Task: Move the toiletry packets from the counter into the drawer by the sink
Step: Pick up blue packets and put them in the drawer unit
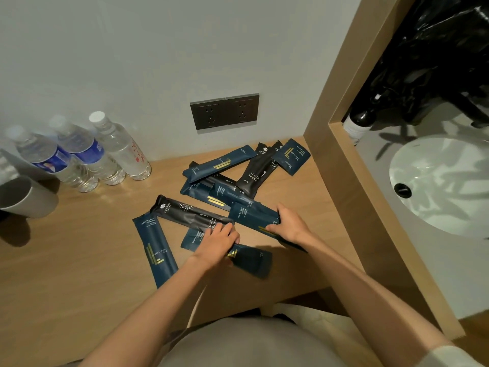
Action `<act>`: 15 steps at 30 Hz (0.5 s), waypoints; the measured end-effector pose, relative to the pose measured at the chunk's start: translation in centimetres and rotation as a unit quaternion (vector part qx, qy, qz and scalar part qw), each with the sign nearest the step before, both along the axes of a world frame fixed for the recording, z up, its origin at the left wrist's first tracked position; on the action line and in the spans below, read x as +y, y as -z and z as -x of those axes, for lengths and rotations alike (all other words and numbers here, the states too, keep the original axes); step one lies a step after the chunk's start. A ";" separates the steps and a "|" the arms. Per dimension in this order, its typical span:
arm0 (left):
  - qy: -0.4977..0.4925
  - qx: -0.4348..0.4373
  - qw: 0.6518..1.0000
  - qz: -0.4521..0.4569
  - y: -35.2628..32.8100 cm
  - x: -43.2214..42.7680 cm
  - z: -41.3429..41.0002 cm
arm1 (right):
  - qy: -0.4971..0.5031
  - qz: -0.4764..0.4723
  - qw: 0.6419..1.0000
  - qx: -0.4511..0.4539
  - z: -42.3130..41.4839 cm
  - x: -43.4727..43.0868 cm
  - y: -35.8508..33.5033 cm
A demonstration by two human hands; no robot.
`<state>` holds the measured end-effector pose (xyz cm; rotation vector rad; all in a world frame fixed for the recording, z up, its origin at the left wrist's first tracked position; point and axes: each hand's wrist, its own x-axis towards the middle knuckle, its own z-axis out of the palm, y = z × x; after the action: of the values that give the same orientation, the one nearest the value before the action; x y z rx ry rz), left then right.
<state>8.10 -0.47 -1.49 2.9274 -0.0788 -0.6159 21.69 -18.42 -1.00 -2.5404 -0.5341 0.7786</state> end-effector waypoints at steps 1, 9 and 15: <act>0.002 -0.002 1.000 0.003 0.0 0.0 0.0 | 0.003 -0.001 1.000 0.000 0.2 -0.5 -0.2; -0.011 -0.028 0.998 0.063 -0.6 -0.4 0.7 | 0.075 -0.114 0.990 0.025 1.8 -4.9 -3.4; 0.018 -0.070 0.989 0.127 -1.3 -0.4 0.9 | 0.171 -0.211 0.962 -0.017 4.3 -7.4 -8.4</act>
<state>7.21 -0.85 -0.16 2.7208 -0.2097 -0.3735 17.40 -25.79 7.36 -2.1661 -0.2264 0.4393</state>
